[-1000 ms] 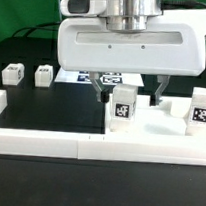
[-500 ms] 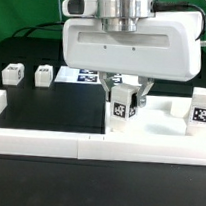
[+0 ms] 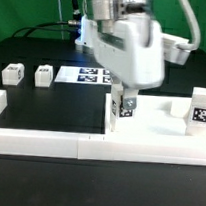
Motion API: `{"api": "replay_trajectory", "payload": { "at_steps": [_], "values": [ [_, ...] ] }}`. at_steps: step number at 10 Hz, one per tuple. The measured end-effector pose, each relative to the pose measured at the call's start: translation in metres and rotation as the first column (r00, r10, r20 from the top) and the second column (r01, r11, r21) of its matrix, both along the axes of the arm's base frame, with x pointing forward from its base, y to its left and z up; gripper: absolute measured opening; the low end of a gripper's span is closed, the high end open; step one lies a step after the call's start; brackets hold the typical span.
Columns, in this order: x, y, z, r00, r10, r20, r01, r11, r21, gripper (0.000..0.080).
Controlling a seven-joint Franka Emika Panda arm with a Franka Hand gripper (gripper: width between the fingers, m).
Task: Assemble square table
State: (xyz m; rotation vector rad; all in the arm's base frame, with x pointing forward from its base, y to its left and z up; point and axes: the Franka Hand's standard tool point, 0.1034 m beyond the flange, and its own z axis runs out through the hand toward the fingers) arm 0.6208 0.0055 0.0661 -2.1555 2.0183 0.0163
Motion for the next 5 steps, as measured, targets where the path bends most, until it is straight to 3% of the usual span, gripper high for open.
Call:
{"api": "replay_trajectory", "payload": {
  "at_steps": [3, 4, 5],
  "values": [
    [0.0002, 0.0005, 0.0, 0.993, -0.119, -0.014, 0.119, 0.993, 0.022, 0.0295],
    [0.0002, 0.0007, 0.0002, 0.998, -0.06, -0.006, 0.06, 0.998, 0.01, 0.0295],
    [0.0007, 0.0045, 0.0012, 0.998, 0.06, 0.002, -0.06, 0.998, -0.023, 0.0497]
  ]
}}
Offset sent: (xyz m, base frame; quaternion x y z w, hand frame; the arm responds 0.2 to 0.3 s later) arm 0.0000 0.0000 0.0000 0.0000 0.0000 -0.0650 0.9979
